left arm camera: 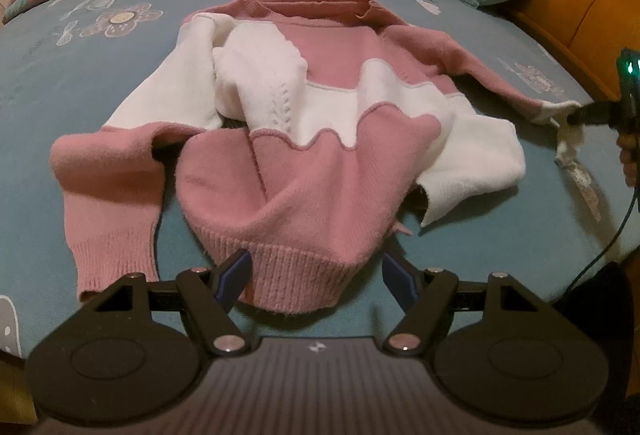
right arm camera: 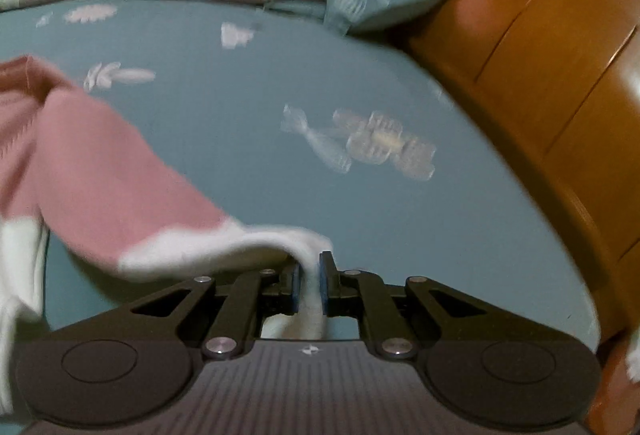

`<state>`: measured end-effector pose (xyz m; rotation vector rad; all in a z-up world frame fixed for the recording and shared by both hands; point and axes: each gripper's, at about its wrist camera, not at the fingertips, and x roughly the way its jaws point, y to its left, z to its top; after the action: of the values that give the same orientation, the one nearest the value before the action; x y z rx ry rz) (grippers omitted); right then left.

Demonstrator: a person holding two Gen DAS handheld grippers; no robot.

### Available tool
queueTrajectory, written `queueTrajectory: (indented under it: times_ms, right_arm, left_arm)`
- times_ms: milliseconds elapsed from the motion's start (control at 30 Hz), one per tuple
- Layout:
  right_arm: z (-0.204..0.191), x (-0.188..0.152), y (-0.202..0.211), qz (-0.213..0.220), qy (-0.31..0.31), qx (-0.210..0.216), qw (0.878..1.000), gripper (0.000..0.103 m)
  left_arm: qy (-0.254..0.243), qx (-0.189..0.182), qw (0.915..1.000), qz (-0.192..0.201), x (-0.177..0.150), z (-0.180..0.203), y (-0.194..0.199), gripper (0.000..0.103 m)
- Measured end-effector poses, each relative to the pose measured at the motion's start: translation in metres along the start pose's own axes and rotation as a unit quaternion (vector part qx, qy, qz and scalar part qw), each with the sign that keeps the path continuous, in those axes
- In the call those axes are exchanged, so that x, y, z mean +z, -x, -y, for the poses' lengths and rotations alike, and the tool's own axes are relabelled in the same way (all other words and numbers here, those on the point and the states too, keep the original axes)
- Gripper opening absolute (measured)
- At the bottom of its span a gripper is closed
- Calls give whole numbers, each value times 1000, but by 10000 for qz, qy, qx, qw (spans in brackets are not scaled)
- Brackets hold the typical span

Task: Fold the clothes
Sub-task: 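Grasp the white sleeve cuff with the right gripper and pull it outward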

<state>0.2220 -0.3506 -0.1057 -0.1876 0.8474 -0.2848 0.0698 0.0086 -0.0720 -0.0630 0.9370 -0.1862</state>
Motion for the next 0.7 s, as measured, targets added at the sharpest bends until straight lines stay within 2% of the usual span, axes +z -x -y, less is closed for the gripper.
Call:
queueTrajectory:
  times_ms: [100, 267, 500, 633, 700]
  right_arm:
    - [5, 7, -2, 62, 143, -154, 9998, 11]
    - [28, 58, -1, 262, 195, -533, 9980, 11]
    - [42, 125, -25, 307, 73, -1044, 9940, 11]
    - [44, 142, -43, 251, -111, -1155, 9929, 11]
    - [40, 141, -58, 32, -95, -1126, 9936, 11]
  left_arm:
    - [-16, 33, 10000, -40, 1, 0, -1, 73]
    - [-24, 68, 10000, -60, 3, 1, -3, 73]
    - [-37, 98, 9999, -111, 5, 4, -5, 73]
    - [56, 154, 9998, -123, 6, -1, -4, 73]
    - [93, 194, 9997, -129, 7, -3, -5, 73]
